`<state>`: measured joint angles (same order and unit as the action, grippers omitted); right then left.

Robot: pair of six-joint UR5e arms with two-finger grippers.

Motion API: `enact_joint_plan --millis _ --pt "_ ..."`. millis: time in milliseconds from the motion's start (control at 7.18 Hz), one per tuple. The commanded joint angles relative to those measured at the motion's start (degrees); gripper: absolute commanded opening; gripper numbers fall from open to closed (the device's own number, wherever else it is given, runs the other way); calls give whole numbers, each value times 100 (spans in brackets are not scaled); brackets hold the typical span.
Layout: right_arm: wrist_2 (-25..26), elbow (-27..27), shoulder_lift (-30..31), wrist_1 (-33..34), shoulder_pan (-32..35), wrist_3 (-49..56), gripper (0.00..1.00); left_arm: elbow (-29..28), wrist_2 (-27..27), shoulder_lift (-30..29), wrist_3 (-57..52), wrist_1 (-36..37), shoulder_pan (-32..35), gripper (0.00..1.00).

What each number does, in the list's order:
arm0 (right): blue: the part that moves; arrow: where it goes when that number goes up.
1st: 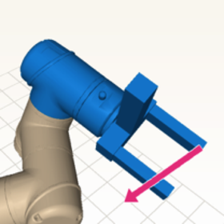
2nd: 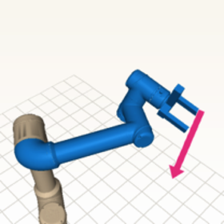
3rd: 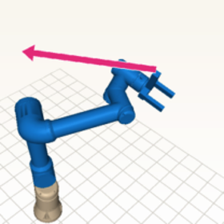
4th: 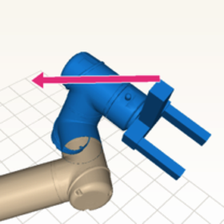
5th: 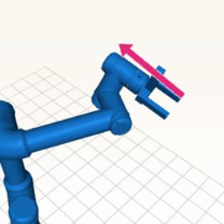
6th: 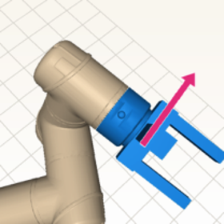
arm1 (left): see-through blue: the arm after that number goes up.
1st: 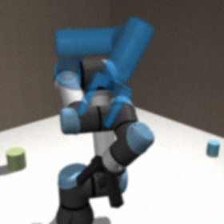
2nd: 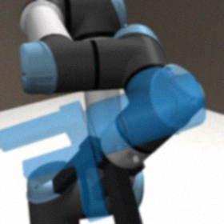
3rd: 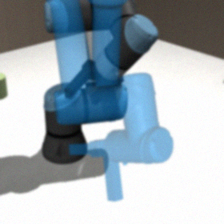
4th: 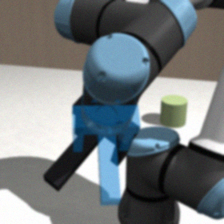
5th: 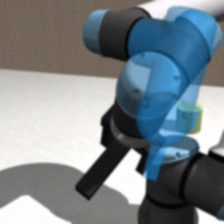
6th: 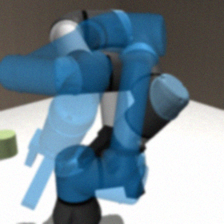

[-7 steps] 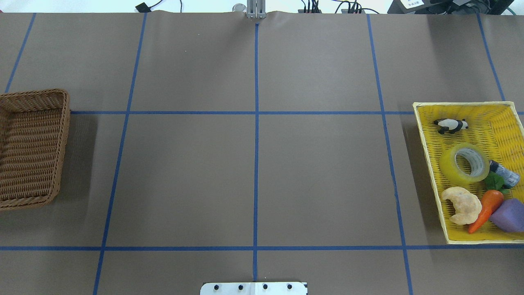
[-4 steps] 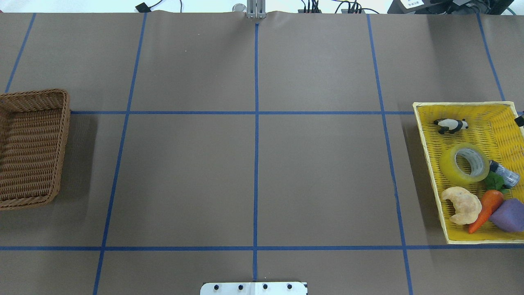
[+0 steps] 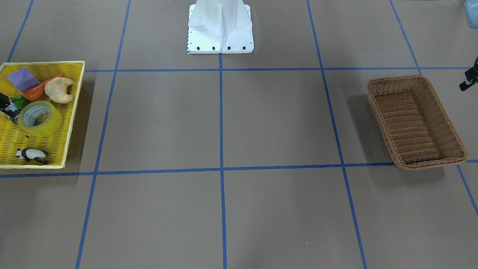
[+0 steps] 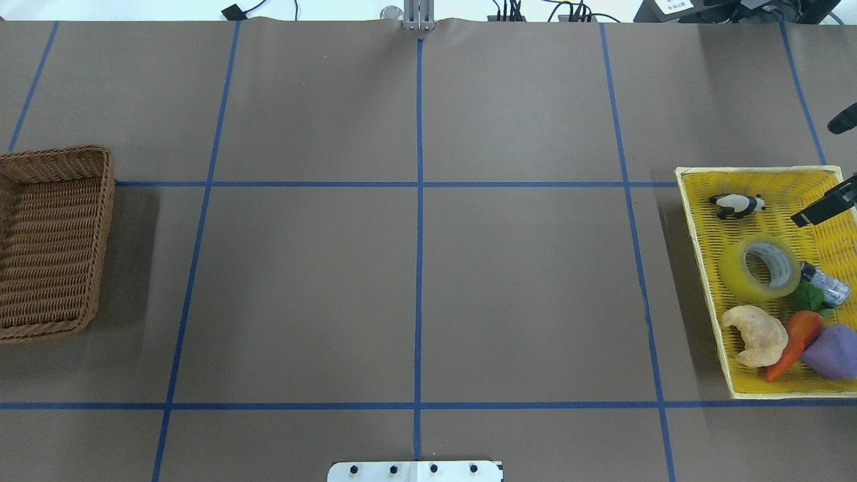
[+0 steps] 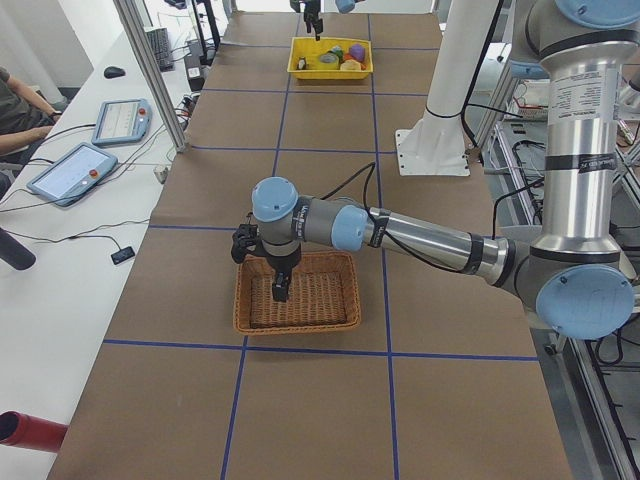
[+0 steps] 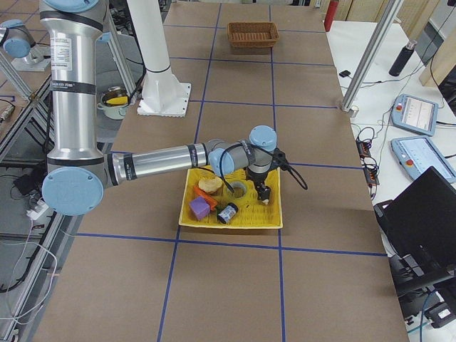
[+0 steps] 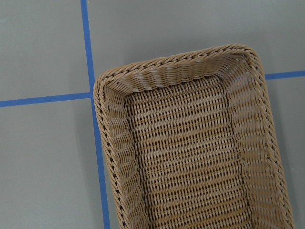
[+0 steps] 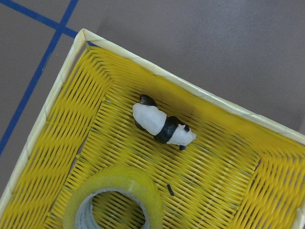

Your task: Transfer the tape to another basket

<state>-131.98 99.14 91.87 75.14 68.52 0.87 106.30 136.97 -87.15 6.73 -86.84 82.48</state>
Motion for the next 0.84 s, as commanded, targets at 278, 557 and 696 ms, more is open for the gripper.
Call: enact_joint_plan --millis 278,557,696 --pt "93 -395 173 -614 -461 80 100 -13 5 -4 3 0 -3 98" --pt "111 -413 191 -580 -699 98 97 -4 5 -4 3 -9 -3 98" --pt "111 -535 148 -597 -769 107 92 -13 5 -4 -5 -9 -3 98"
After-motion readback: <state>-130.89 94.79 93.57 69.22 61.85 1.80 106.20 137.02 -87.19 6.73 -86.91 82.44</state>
